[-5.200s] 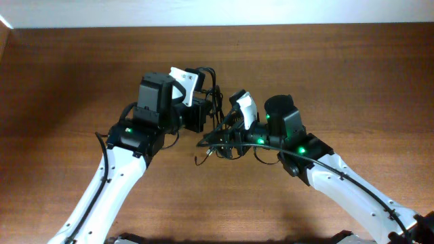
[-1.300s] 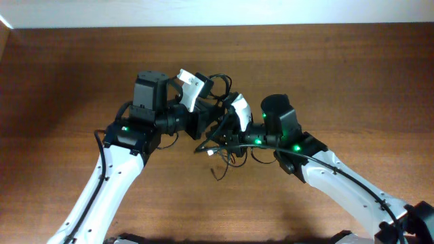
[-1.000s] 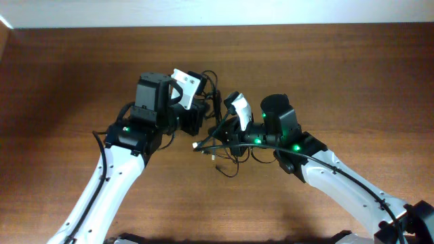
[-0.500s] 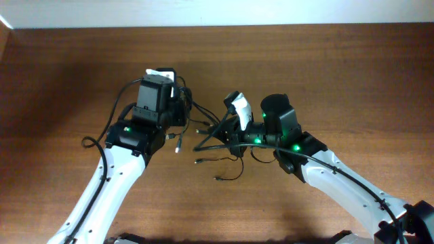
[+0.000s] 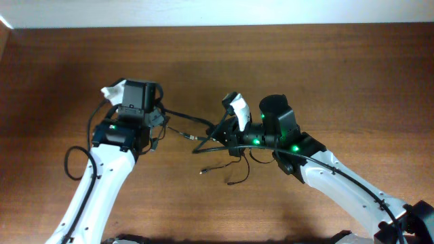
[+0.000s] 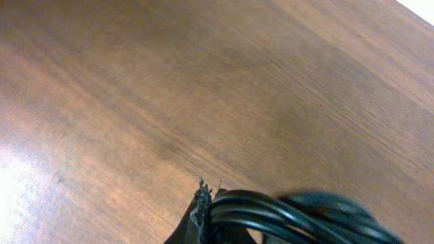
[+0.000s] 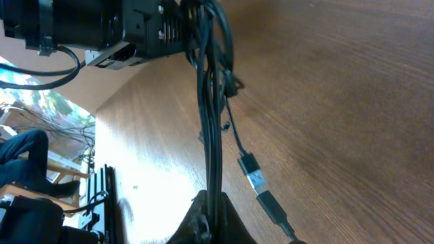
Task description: Untangle cables
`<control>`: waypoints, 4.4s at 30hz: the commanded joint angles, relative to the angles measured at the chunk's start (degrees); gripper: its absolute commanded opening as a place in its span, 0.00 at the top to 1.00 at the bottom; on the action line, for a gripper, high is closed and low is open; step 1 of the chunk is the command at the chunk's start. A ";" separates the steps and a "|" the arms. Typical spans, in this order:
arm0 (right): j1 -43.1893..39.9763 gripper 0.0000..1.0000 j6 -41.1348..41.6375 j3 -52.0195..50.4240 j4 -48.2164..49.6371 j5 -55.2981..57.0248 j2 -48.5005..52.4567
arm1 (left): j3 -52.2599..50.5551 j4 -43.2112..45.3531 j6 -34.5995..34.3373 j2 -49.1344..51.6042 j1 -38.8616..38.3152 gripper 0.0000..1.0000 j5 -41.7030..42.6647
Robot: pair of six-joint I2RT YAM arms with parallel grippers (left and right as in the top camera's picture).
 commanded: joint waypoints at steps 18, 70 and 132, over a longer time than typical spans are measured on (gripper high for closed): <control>-0.20 0.96 7.89 0.48 -6.36 16.35 0.09 | 0.00 -5.55 -20.02 -0.22 6.21 1.00 -2.73; -22.21 0.01 -3.54 0.48 -19.32 12.35 0.09 | -0.02 -8.98 -32.96 2.93 6.10 0.01 -1.40; 5.55 0.75 12.15 0.48 14.38 33.38 30.49 | 0.00 -8.55 -33.00 5.18 6.10 0.01 0.11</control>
